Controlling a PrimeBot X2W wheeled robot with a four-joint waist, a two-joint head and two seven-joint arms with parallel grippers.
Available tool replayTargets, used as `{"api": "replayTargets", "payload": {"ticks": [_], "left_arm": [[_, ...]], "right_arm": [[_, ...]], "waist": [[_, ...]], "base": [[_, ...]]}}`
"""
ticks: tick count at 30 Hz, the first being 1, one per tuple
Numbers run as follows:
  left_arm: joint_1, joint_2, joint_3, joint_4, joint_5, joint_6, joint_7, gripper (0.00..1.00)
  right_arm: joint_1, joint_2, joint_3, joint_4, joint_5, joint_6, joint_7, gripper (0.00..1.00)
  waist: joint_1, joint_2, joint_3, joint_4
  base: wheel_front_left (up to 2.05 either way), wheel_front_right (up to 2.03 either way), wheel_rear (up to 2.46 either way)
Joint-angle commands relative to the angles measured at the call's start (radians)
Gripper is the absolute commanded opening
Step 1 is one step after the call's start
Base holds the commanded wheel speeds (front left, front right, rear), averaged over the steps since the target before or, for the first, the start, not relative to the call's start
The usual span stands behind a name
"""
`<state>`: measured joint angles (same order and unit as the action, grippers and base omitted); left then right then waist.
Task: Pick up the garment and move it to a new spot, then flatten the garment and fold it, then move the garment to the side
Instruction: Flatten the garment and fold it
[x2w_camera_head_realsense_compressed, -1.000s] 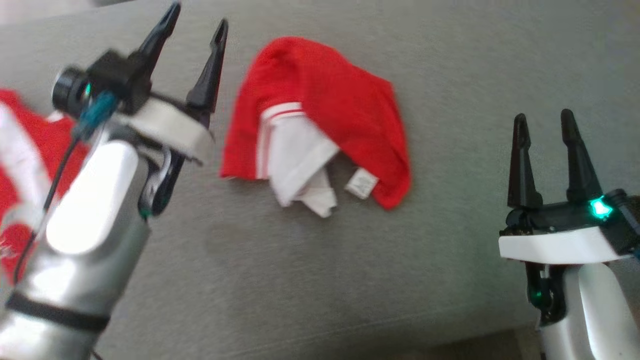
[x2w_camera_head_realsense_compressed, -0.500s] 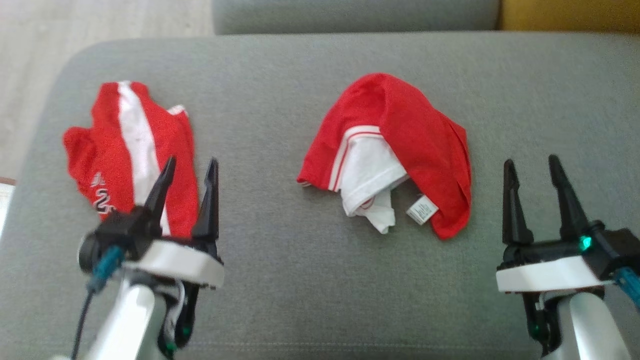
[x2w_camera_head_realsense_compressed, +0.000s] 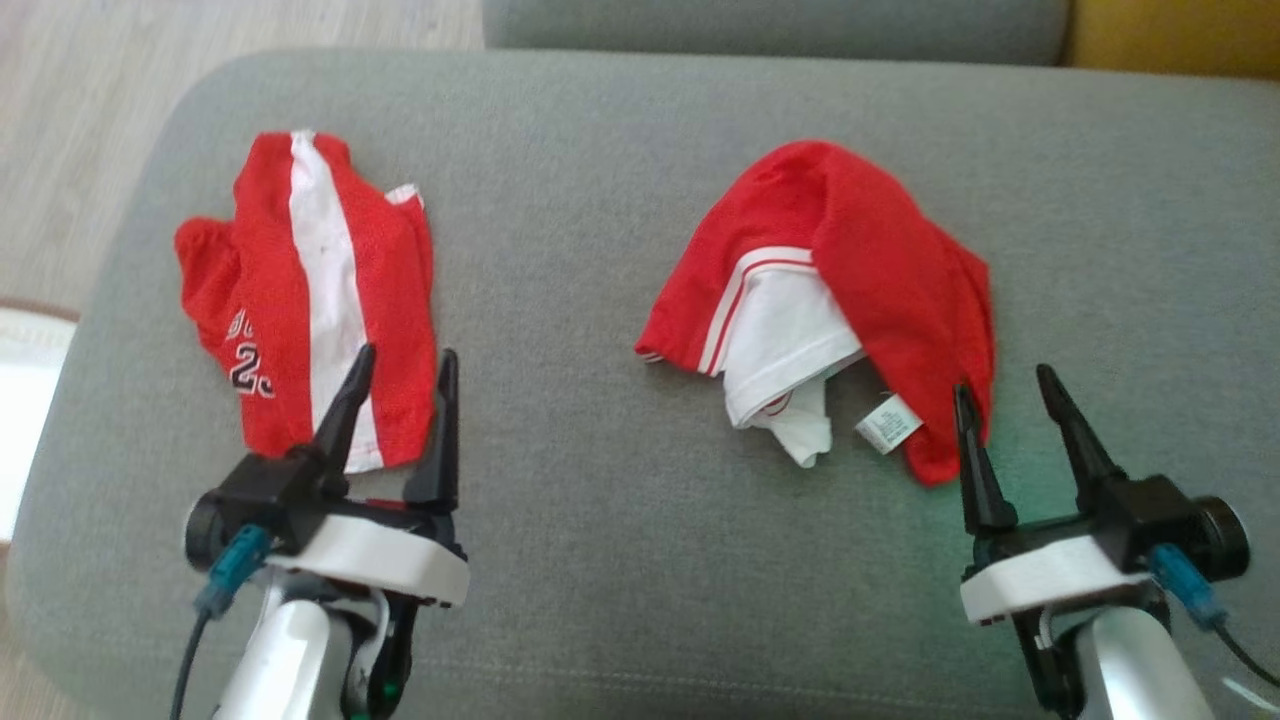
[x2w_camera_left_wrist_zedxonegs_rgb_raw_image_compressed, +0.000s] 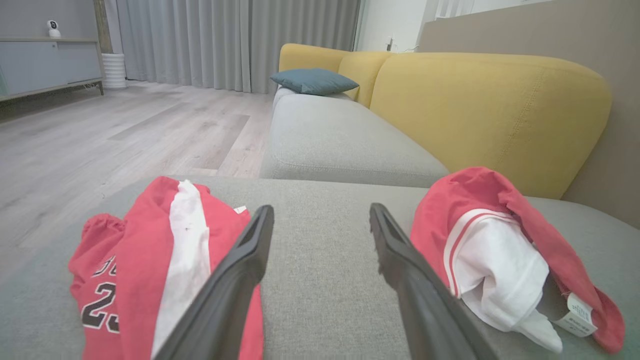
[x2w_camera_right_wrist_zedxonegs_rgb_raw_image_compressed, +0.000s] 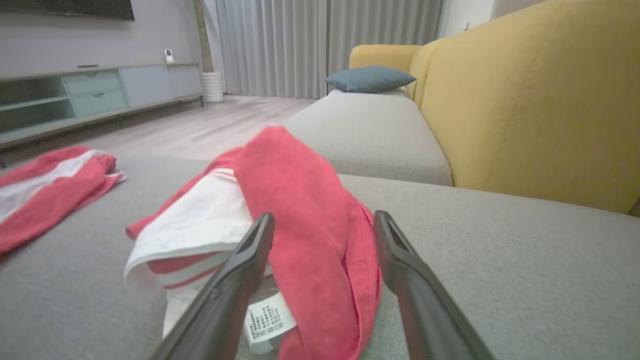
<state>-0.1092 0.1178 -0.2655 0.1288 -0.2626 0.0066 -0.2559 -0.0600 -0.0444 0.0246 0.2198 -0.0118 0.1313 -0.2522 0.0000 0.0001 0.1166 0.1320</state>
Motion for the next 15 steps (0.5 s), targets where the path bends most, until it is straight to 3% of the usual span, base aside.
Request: {"api": "replayTargets", "payload": {"ticks": [1,15], "left_arm": [[-0.063,-0.006,0.045,-0.02,0.017,-0.016,-0.006,1.0],[-0.107,-0.05,0.072,0.011,0.06,-0.075,-0.006,1.0]], "right_arm": [[-0.069,-0.006,0.013,0.015,-0.025,-0.001,0.001,1.0],[-0.197,-0.006,-0.03,0.256,-0.198,-0.001,0.091,1.0]], "waist": [[0.0,-0.0001,0.036,0.025],[0.0,-0.0001,0.119,0.085]], "base": [[0.0,0.0,0.0],[0.0,0.0,0.0]]}}
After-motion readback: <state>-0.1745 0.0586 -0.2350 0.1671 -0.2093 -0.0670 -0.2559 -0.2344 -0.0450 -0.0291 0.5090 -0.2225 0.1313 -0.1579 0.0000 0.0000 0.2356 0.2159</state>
